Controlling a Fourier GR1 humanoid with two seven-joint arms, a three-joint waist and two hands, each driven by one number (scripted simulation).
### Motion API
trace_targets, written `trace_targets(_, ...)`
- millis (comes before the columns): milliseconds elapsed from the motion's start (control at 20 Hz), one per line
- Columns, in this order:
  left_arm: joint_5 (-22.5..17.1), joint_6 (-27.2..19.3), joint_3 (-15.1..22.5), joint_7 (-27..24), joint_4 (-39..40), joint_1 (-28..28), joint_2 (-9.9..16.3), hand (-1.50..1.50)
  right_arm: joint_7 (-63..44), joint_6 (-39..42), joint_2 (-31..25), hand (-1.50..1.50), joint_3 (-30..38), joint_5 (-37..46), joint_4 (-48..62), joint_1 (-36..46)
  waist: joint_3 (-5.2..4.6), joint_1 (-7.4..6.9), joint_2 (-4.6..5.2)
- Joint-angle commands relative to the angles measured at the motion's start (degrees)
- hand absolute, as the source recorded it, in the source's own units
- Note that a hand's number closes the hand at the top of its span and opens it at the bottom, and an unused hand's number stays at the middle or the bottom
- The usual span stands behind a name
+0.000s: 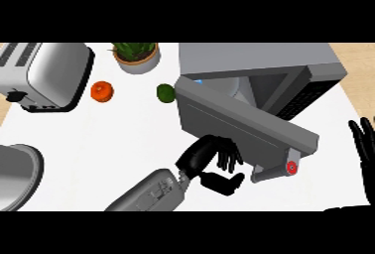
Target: Pick up the milk, place it into the microwave and close the microwave
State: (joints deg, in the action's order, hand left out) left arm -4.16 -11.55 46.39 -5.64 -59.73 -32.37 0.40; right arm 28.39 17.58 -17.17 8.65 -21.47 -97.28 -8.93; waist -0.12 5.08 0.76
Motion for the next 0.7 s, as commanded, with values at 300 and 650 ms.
trace_targets(300,-16.21,-8.00,2.30,-4.61,2.82,-10.76,-0.38,1.50,-4.53,5.56,-2.87,-1.50,-2.79,-4.58,-4.58,4.17,-0.15,6.23,1.52)
trace_targets(650,-22.47,-10.30,0.24,-8.14,5.53,-17.49,-0.39,1.50,-7.21,6.61,-4.97,-1.50,-3.06,-6.69,-7.70,7.61,-0.19,10.21,2.27)
